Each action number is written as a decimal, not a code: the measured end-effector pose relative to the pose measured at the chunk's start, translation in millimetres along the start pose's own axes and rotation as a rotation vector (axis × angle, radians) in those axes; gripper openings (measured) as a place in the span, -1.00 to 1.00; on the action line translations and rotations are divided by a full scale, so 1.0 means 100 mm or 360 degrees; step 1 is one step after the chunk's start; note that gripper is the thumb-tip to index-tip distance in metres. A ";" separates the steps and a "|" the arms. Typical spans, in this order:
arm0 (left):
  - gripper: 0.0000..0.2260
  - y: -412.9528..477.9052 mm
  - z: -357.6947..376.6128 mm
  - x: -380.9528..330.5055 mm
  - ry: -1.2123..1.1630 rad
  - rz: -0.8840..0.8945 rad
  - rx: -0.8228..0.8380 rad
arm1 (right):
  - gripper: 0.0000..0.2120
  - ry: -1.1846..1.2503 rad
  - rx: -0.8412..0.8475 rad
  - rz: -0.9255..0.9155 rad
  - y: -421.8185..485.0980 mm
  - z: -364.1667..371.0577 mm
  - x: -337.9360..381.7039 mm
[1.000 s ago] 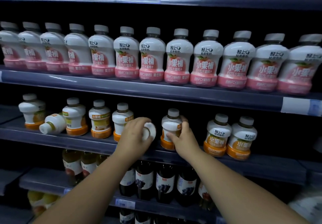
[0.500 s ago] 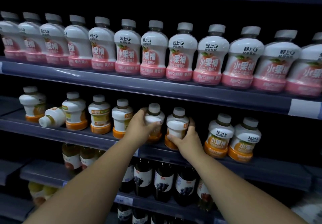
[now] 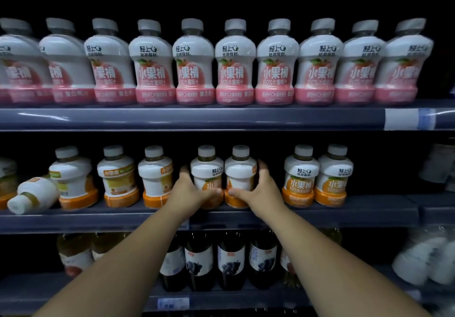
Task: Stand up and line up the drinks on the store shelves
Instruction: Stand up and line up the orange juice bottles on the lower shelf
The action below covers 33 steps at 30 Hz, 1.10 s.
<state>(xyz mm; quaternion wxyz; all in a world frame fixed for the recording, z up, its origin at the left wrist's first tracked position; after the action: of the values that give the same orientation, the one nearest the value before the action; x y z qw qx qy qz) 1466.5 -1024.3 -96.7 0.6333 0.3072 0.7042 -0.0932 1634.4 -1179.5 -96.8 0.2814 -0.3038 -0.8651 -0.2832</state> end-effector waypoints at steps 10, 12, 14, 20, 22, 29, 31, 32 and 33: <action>-0.10 0.03 0.07 0.11 0.0340 0.0003 0.0021 | 0.15 -0.0094 -0.0023 0.0040 0.04 0.04 -0.03; -0.21 0.00 0.06 0.08 0.0329 -0.0003 -0.0030 | 0.09 -0.0083 0.0039 0.0057 0.06 0.06 -0.08; -0.29 0.01 0.07 0.08 0.0348 0.0010 -0.0046 | 0.08 -0.0106 0.0050 0.0013 0.04 0.06 -0.07; -0.35 -0.01 0.09 0.06 0.0398 0.0038 -0.0005 | 0.08 -0.0211 -0.0017 -0.0005 0.00 0.00 -0.04; -0.28 -0.02 0.10 0.05 0.0395 0.0015 0.0032 | 0.01 -0.0217 0.0014 0.0012 -0.03 -0.03 -0.06; -0.24 -0.01 0.20 0.01 0.0325 0.0033 0.0129 | -0.16 -0.0161 0.0048 -0.0008 -0.11 -0.14 -0.07; -0.37 -0.02 0.23 -0.02 0.0295 0.0037 0.0166 | 0.00 -0.0160 0.0013 -0.0078 -0.21 -0.23 -0.03; -0.43 -0.02 0.26 -0.03 0.0282 0.0034 0.0188 | 0.05 -0.0181 0.0010 -0.0113 -0.27 -0.26 -0.02; -0.46 -0.02 0.28 -0.04 0.0279 0.0034 0.0201 | 0.06 -0.0219 0.0012 -0.0156 -0.34 -0.28 -0.01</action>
<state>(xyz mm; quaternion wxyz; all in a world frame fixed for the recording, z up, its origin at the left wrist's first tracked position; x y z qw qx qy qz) 1488.6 -1041.7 -98.9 0.5495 0.3610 0.7463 -0.1034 1620.8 -1220.9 -89.0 0.2083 -0.2789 -0.8972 -0.2720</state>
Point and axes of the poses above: each hand's wrist, its own y-axis towards the middle knuckle, its own z-axis out of the palm, x = y × z, the point moved 10 cm from there along y, towards the middle knuckle, and after that the axes turned 14 degrees about -y, right-handed, at the moved point
